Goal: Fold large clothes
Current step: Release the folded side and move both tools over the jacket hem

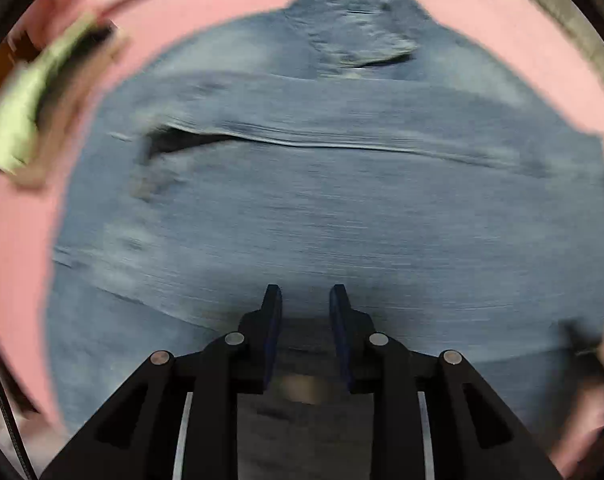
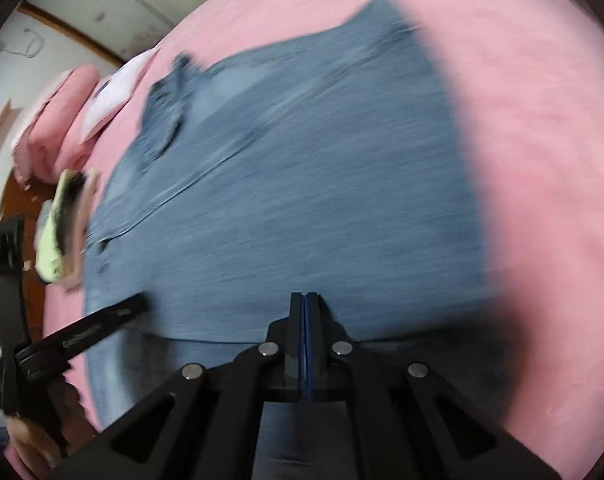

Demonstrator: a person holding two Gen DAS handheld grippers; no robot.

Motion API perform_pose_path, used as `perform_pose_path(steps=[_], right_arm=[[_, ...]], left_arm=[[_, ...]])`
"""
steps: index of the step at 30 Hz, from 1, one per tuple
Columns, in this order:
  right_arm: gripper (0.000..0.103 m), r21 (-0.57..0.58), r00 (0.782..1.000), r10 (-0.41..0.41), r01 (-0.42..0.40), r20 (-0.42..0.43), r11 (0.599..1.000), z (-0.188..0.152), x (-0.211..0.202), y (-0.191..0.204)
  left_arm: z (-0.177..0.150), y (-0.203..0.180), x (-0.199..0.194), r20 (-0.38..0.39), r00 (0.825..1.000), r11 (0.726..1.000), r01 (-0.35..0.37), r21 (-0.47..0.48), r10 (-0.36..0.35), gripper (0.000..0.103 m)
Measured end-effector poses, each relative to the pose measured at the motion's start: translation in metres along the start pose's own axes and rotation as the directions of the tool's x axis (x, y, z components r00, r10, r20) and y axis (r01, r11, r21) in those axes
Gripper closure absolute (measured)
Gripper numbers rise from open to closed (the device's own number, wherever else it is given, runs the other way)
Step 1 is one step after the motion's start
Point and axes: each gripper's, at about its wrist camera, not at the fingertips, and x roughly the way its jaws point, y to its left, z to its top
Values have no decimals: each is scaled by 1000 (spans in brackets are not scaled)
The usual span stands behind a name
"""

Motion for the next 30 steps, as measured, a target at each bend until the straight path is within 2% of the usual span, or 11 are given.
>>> perform_pose_path(steps=[2, 5, 8, 11, 12, 13, 16, 17, 19, 22, 30], right_arm=[[103, 55, 999, 38, -39, 14, 998, 3, -10, -26], [103, 56, 999, 40, -42, 30, 998, 4, -22, -41], [103, -31, 998, -51, 52, 33, 998, 3, -23, -23], [103, -95, 980, -172, 181, 98, 979, 3, -29, -3], [103, -134, 966, -210, 230, 151, 964, 2, -34, 4], [103, -183, 960, -205, 240, 191, 953, 0, -37, 15], [103, -247, 992, 21, 10, 123, 969, 2, -27, 34], [103, -241, 990, 123, -102, 74, 965, 2, -18, 40], [103, -232, 977, 211, -205, 2, 951, 2, 3, 54], [103, -288, 984, 147, -170, -100, 942, 5, 36, 82], [103, -315, 995, 81, -95, -58, 944, 49, 54, 101]], left_arm=[[-3, 20, 4, 16, 997, 997, -72, -17, 73, 77], [-3, 50, 7, 19, 996, 992, -82, -97, 84, 78], [-2, 60, 11, 7, 998, 994, -68, -89, 69, 84], [0, 46, 8, -3, 988, 986, -153, -67, 153, 84], [2, 34, 6, -2, 989, 988, -145, -53, 145, 84], [2, 24, 1, 3, 997, 997, -73, -39, 73, 84], [4, 4, -7, -3, 994, 994, 105, -40, -106, 84], [9, -6, -6, -6, 989, 989, 144, -41, -145, 84], [15, -23, -5, -1, 985, 985, 170, -39, -170, 84], [29, -31, -3, 13, 981, 980, 192, -50, -192, 84], [78, -33, 8, 78, 976, 974, 208, -88, -201, 83]])
